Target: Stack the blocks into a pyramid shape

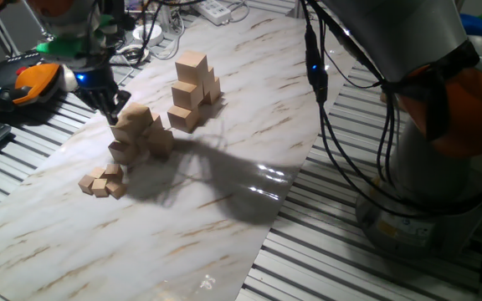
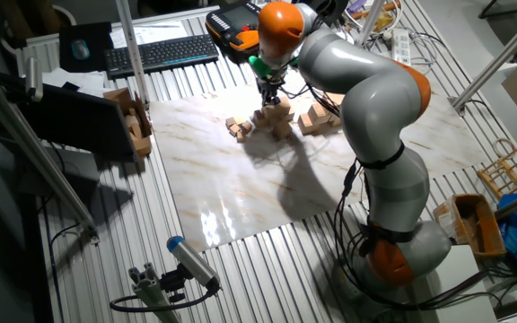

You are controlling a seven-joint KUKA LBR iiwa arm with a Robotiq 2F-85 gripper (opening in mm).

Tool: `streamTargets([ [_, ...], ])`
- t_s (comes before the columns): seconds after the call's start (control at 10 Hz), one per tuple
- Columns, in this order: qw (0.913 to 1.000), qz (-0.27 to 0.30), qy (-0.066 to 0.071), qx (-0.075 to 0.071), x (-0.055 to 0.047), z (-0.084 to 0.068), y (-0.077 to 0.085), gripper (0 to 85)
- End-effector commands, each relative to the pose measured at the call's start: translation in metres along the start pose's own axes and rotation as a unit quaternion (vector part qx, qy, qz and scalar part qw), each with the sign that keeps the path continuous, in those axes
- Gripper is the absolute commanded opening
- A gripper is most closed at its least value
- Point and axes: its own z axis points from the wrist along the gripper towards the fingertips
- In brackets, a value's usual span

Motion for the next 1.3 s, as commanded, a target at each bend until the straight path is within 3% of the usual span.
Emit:
streamTargets([
  [0.0,0.9774,-0.211,-0.005,0.011,-0.001,-0.001,-0.004,0.0],
  [0.2,0.9513,-0.307,-0.020,0.017,-0.004,-0.004,-0.015,0.0],
  [0.4,0.9182,-0.394,-0.030,0.026,-0.005,-0.005,-0.022,0.0],
  [0.6,0.8796,-0.473,-0.034,0.038,-0.004,-0.006,-0.025,0.0],
  [0.7,0.8676,-0.494,-0.036,0.039,-0.003,-0.005,-0.028,0.0],
  [0.8,0.8562,-0.514,-0.041,0.038,-0.002,-0.004,-0.029,0.0],
  [1.1,0.8378,-0.542,-0.049,0.037,0.001,-0.001,-0.032,0.0],
  [1.2,0.8365,-0.544,-0.051,0.039,0.000,-0.001,-0.033,0.0],
])
